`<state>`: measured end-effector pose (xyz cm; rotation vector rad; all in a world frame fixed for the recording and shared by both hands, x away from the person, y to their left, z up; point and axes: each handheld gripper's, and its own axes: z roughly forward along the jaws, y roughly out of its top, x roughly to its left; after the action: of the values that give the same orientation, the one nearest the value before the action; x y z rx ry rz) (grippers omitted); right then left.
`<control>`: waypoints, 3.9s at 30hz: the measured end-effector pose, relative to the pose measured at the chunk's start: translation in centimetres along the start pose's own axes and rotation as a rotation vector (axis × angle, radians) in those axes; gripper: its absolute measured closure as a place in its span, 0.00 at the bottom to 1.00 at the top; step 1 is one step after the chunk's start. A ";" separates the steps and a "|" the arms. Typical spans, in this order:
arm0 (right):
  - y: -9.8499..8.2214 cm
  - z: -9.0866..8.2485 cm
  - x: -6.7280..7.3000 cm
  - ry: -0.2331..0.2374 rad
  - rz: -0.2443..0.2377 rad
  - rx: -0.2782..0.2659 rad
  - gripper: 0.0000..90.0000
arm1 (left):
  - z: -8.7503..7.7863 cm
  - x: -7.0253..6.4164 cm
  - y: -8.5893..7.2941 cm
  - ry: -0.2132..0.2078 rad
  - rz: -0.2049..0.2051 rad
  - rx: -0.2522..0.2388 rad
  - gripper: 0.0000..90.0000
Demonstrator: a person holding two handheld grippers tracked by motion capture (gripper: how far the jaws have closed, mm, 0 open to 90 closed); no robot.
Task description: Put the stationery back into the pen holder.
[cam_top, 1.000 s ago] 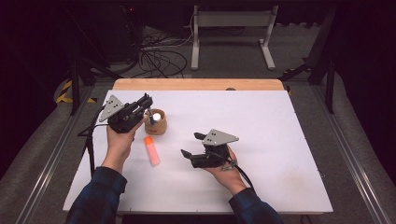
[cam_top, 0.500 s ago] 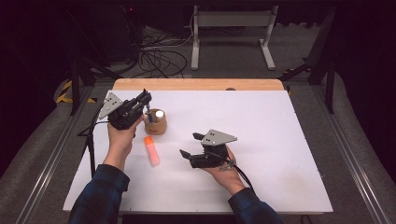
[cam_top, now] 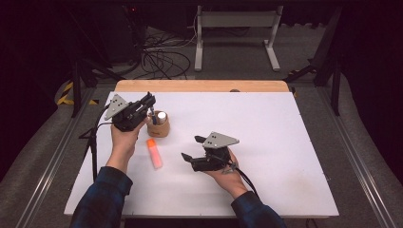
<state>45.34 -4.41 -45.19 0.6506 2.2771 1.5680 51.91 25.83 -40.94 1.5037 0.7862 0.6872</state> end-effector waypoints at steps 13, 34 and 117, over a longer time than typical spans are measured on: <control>0.2 0.6 0.4 0.001 -0.002 0.010 0.28 | 0.3 0.3 -1.2 -0.002 0.001 0.050 0.87; 0.5 2.1 1.2 -0.016 -0.004 0.033 0.28 | -1.0 0.4 -1.8 0.032 -0.013 0.114 0.34; 1.3 11.0 6.4 -0.220 0.096 0.224 0.19 | -7.3 -1.3 -2.9 0.067 -0.008 0.238 0.05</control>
<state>45.44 8.12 -47.84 0.9527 2.3000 1.2195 45.06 29.15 -43.26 1.6979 0.9507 0.6584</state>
